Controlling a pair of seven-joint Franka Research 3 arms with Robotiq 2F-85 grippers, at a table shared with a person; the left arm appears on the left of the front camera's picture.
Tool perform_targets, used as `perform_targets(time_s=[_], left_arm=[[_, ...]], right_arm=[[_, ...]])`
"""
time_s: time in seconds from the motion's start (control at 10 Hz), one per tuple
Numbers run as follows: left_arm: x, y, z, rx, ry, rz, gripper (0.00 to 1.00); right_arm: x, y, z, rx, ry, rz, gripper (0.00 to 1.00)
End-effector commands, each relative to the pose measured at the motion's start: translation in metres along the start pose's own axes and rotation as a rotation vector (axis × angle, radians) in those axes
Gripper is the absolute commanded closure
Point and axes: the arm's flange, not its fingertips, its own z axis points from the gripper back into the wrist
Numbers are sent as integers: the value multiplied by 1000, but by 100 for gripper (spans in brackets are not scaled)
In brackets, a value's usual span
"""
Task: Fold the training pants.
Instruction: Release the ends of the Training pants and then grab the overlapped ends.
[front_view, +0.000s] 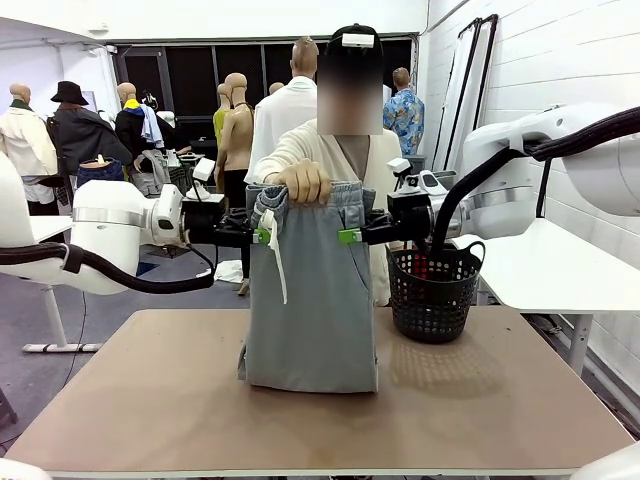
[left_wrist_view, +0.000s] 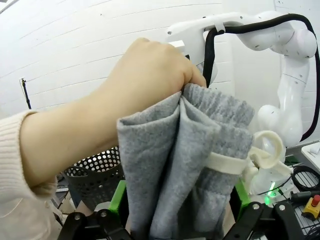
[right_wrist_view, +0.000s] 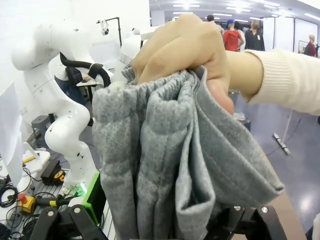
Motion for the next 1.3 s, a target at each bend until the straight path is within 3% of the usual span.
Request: perform_targets(time_s=[0.0,0.9,1.1,1.2], left_arm=[[3,8,-10,-7,-2,11,0],[2,14,-36,-34,-33,43,0],[2,16,-37,-31,-1,27,0],[1,16,-35,-21,28,11,20]], right_arm=[[6,-8,-11,-11,-33,13,0],[0,-22,-28,-10,-31,31,0],[1,-23,-26,-37,-32,53,0],[3,-23,-24,-45,-40,58,0]])
